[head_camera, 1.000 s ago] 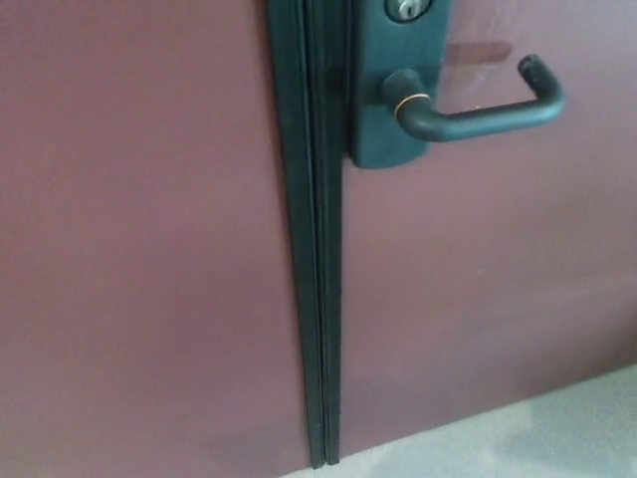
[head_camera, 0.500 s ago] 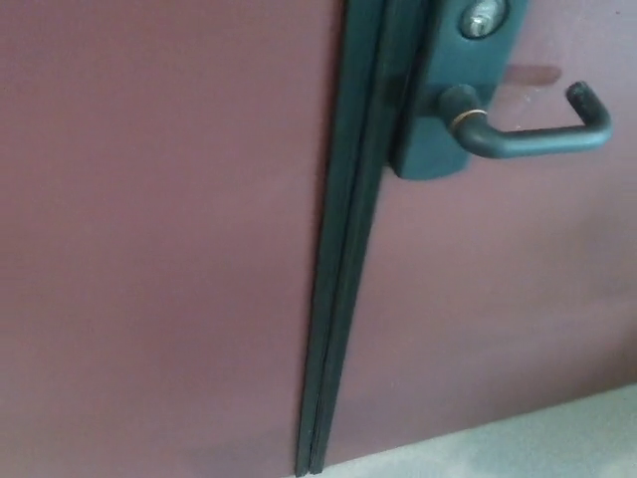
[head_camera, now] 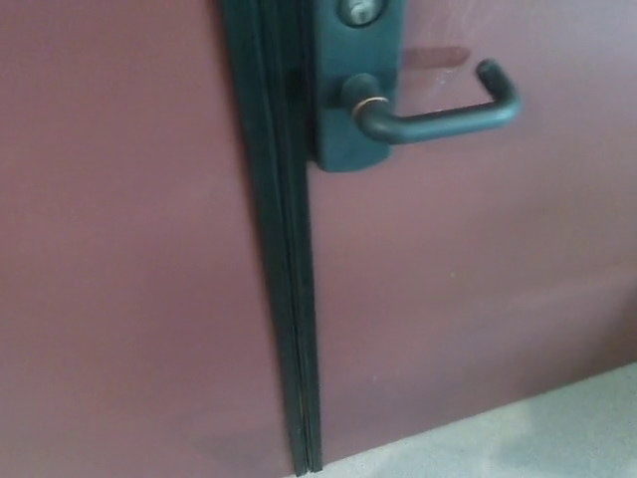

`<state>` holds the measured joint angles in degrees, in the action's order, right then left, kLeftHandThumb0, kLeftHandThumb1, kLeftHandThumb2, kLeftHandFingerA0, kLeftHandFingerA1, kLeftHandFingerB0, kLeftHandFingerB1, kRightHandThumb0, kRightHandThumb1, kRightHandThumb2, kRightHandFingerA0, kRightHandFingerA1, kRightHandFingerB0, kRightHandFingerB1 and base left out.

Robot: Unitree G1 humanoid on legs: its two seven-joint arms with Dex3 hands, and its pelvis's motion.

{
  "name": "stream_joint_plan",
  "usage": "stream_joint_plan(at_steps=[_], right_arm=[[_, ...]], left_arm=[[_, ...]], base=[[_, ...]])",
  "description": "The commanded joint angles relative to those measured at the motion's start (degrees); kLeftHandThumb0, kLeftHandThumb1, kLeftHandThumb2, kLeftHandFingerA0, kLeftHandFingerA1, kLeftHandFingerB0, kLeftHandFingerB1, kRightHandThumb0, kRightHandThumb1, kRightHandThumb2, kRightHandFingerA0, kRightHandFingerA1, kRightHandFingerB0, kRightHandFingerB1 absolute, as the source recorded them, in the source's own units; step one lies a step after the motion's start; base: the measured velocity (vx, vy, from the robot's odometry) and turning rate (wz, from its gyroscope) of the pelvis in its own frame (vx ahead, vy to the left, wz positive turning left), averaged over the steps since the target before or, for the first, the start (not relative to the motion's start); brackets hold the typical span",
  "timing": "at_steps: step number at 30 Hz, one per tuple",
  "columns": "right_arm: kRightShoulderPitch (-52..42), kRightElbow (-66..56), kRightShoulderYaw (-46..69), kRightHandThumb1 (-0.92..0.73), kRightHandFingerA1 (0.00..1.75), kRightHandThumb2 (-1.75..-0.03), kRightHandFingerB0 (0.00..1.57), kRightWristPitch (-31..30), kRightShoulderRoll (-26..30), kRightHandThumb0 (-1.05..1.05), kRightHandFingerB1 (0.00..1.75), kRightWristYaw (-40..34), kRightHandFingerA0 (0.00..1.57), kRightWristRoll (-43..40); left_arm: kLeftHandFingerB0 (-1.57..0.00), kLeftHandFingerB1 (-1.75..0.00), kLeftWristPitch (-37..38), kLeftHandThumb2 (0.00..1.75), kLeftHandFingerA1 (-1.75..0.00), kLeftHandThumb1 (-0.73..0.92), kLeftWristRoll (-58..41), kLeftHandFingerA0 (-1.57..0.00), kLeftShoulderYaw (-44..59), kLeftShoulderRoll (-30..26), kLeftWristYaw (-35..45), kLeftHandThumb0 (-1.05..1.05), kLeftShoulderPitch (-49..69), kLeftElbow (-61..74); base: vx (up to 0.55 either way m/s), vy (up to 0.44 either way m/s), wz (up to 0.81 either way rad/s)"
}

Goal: The robot walks towards the door handle and put its right hand on it and twist the handle

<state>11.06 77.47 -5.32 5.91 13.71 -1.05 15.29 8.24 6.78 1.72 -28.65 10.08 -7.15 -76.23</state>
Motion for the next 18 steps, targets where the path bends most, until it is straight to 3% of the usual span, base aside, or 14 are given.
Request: stream_joint_plan(at_steps=[1, 7, 18], right_arm=[[-0.1, 0.0, 0.1, -0.58, 0.53, -0.79, 0.40, -0.2, -0.3, -0.43, 0.46, 0.7, 0.59, 0.0], [-0.3, 0.0, 0.4, -0.58, 0.53, -0.79, 0.40, -0.3, -0.5, -0.43, 0.46, 0.7, 0.59, -0.1], [-0.3, 0.0, -0.1, -0.58, 0.54, -0.79, 0.39, -0.2, -0.5, -0.43, 0.46, 0.4, 0.61, 0.4]], left_arm=[[-0.35, -0.48, -0.2, 0.81, -0.57, 0.52, 0.7, -0.56, 0.0, -0.6, 0.5, -0.47, -0.3, 0.0], [-0.35, -0.48, -0.8, 0.81, -0.56, 0.52, 1.0, -0.55, -0.5, -0.7, 0.2, -0.47, -0.5, 0.1], [-0.35, -0.48, -0.5, 0.81, -0.56, 0.52, 0.8, -0.55, -0.5, -0.6, 0.3, -0.47, -0.4, -0.1]], base=[[0.03, 0.186, 0.06], [0.05, 0.123, 0.07], [-0.02, -0.044, 0.00]])
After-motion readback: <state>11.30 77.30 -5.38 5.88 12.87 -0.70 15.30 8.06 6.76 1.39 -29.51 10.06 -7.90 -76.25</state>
